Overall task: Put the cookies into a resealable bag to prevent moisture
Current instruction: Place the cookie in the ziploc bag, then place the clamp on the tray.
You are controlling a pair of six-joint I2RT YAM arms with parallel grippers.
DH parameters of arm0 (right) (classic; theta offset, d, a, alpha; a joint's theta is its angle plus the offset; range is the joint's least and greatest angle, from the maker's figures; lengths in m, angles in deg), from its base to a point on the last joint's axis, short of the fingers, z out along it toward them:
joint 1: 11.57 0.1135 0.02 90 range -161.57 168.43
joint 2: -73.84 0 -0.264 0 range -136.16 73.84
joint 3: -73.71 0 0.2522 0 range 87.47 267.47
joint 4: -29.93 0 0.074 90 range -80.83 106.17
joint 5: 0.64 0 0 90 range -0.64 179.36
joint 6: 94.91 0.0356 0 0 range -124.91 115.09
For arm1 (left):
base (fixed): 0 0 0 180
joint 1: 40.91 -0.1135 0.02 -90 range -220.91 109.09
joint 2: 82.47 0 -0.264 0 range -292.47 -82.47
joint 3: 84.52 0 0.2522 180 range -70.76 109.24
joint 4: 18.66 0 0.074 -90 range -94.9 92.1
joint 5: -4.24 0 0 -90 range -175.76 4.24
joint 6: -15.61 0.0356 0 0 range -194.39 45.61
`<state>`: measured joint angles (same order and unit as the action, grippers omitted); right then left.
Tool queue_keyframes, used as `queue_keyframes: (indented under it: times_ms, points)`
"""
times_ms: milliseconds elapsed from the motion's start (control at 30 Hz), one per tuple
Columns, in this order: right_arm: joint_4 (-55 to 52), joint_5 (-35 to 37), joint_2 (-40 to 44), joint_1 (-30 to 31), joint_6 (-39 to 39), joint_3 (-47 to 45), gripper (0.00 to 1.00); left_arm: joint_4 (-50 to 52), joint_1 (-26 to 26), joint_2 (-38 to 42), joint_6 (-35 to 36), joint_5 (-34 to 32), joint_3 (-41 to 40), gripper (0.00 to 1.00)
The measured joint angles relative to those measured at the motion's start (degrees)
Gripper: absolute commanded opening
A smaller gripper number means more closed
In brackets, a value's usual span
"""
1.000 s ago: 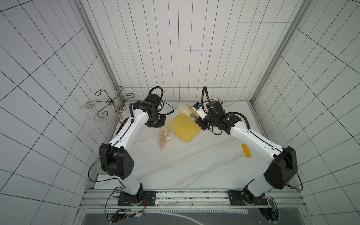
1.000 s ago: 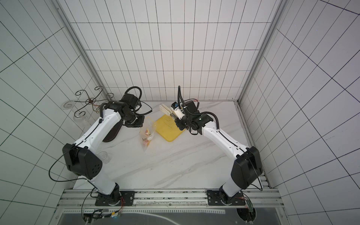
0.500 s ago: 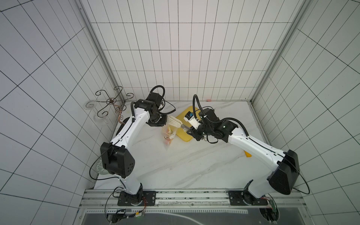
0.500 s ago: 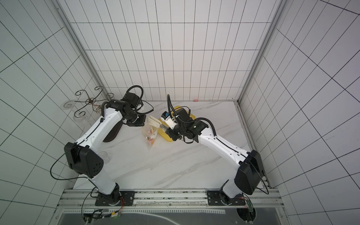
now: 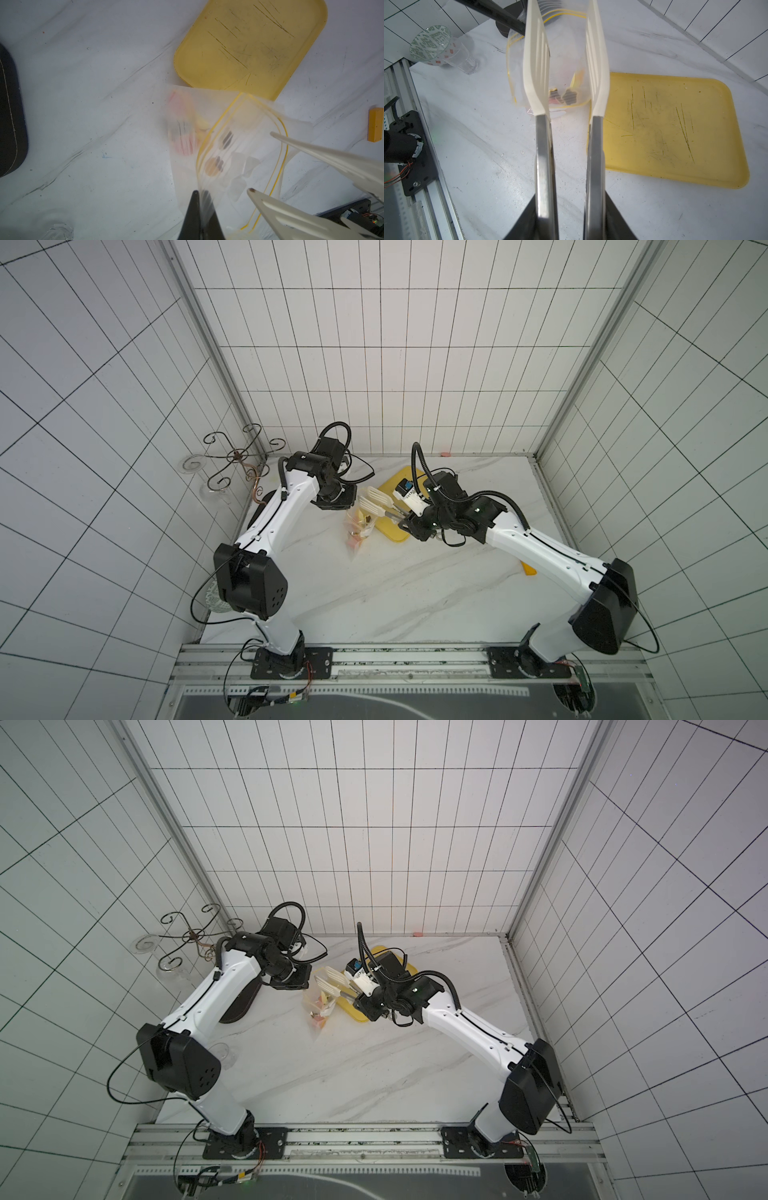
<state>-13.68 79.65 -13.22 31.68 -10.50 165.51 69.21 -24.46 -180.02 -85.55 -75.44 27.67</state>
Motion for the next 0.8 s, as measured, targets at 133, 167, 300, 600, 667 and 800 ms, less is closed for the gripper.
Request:
queue_keyframes:
  times_ms: [133, 167, 300, 600, 667, 800]
  points:
    - [-0.1, -0.3, 2.2, -2.7, 0.4, 0.0, 0.42, -0.2, 0.0, 0.0, 0.0, 0.0, -0.3, 0.00]
    - [-0.1, -0.3, 3.0, -3.5, 0.5, 0.0, 0.42, -0.2, 0.0, 0.1, 0.0, 0.0, -0.5, 0.00]
    - [0.0, -0.3, 5.4, -8.2, 0.4, 0.0, 0.41, -0.2, 0.0, 0.1, 0.0, 0.1, -1.1, 0.00]
    - [6.8, 6.2, -1.6, -14.5, -2.8, -2.4, 0.42, -0.3, 1.1, 2.3, 0.0, 1.5, -2.9, 0.00]
    - [8.6, 7.4, -5.1, -14.5, -3.7, -3.1, 0.42, -0.2, 1.4, 3.2, 0.0, 2.3, -3.7, 0.00]
    - [12.4, 9.1, -11.9, -14.5, -4.9, -3.8, 0.42, -0.3, 2.3, 4.9, -0.1, 3.9, -5.0, 0.00]
